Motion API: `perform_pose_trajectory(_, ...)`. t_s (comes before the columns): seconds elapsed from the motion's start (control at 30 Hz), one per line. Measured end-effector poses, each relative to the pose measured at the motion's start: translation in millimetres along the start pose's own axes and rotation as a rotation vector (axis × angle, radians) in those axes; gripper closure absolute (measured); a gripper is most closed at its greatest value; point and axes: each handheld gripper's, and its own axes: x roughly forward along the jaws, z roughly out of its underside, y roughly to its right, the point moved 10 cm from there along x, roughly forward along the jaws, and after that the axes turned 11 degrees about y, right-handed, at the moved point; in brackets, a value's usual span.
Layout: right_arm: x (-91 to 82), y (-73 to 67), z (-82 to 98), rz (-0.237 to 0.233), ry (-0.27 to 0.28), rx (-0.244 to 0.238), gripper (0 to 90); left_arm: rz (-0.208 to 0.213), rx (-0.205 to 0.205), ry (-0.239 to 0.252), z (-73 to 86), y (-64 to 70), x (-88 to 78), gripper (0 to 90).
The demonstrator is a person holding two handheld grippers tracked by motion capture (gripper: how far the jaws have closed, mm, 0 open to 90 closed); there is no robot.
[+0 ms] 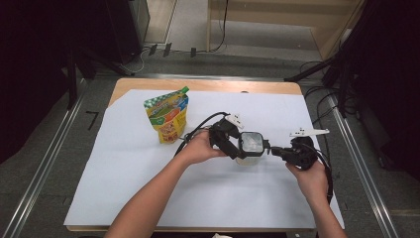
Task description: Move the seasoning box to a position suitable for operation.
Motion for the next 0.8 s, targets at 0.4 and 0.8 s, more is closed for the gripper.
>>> perform_pose_trajectory(0.4,0.0,-0.3,0.0,0.0,0.001,0.001,90.0,-0.013,0.015,-0.012,-6.8,1.7,-3.8,17.1)
perform_pose_trajectory(0.8,0.1,-0.5,0.1,-0.002,0.001,0.001,90.0,0.04,0.017,0.051,-24.4,12.7,-16.6,37.8)
